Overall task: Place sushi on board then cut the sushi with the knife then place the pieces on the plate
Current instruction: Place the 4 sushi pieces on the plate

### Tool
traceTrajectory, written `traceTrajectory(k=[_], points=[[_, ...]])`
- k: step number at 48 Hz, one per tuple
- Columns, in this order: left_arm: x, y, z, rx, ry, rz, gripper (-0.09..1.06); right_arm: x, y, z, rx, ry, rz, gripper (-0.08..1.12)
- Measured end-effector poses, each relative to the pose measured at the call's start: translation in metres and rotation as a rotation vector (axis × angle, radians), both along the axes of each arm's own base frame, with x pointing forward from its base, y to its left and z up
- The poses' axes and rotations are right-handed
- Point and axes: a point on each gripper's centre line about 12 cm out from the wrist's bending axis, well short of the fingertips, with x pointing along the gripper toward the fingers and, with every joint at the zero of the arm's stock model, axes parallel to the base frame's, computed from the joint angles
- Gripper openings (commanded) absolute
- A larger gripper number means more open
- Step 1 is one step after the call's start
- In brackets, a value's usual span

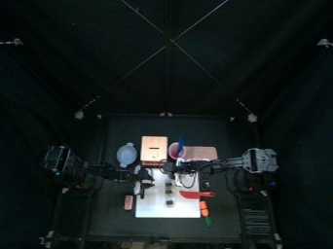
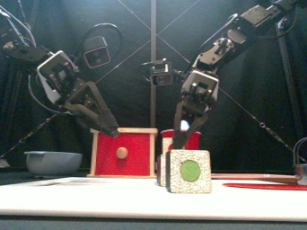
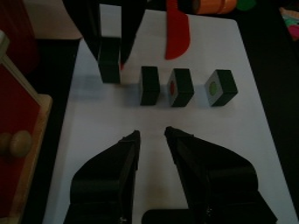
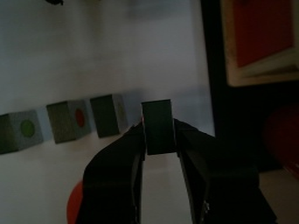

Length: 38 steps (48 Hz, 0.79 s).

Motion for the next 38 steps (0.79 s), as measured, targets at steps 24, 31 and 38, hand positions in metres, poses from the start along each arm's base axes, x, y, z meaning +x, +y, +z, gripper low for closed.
traceTrajectory(k=[24, 31, 38], points=[[0.000, 0.000, 0.000, -0.001, 0.000, 0.001, 0.71, -0.080, -0.038, 0.020, 0.057, 0.000, -0.186, 0.58], [0.000, 0.000, 0.000, -0.002, 0.000, 0.002, 0.71, -0.090, -0.053, 0.014, 0.054, 0.018, -0.237, 0.58], [0.000, 0.001, 0.001, -0.002, -0.003, 0.004, 0.71, -0.098, -0.072, 0.011, 0.048, 0.020, -0.297, 0.60]])
